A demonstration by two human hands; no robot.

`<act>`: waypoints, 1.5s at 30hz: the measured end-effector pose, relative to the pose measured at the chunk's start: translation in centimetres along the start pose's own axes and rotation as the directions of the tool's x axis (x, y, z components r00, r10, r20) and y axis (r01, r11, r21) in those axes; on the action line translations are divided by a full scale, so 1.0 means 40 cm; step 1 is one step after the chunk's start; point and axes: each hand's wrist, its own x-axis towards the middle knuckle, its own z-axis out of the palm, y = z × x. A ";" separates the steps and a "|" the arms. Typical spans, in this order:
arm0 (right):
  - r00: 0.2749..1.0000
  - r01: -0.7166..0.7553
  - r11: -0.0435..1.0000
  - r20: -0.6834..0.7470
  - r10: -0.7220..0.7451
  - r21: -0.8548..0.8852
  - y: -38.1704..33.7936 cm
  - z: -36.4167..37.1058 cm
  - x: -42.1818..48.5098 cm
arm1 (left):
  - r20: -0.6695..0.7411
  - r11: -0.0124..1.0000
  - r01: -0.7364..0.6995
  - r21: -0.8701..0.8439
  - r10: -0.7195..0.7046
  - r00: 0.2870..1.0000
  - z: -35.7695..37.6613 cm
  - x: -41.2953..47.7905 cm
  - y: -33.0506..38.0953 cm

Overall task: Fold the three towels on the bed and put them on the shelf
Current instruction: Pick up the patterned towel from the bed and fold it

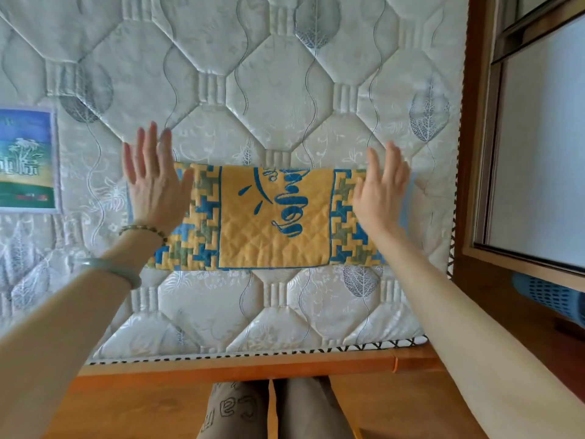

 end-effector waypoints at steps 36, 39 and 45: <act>0.679 0.068 0.994 0.726 -0.108 0.084 0.038 -0.045 0.150 | 0.437 0.935 -0.348 0.071 0.284 0.853 -0.012 0.079 -0.082; 0.623 0.059 0.998 0.781 -0.052 0.019 0.025 -0.068 0.149 | 0.490 0.944 -0.329 0.018 0.279 0.826 -0.043 0.079 -0.078; 0.860 0.098 0.993 0.496 -0.119 0.067 0.021 -0.276 0.152 | 0.053 0.931 -0.365 0.018 0.364 0.930 -0.227 0.061 -0.047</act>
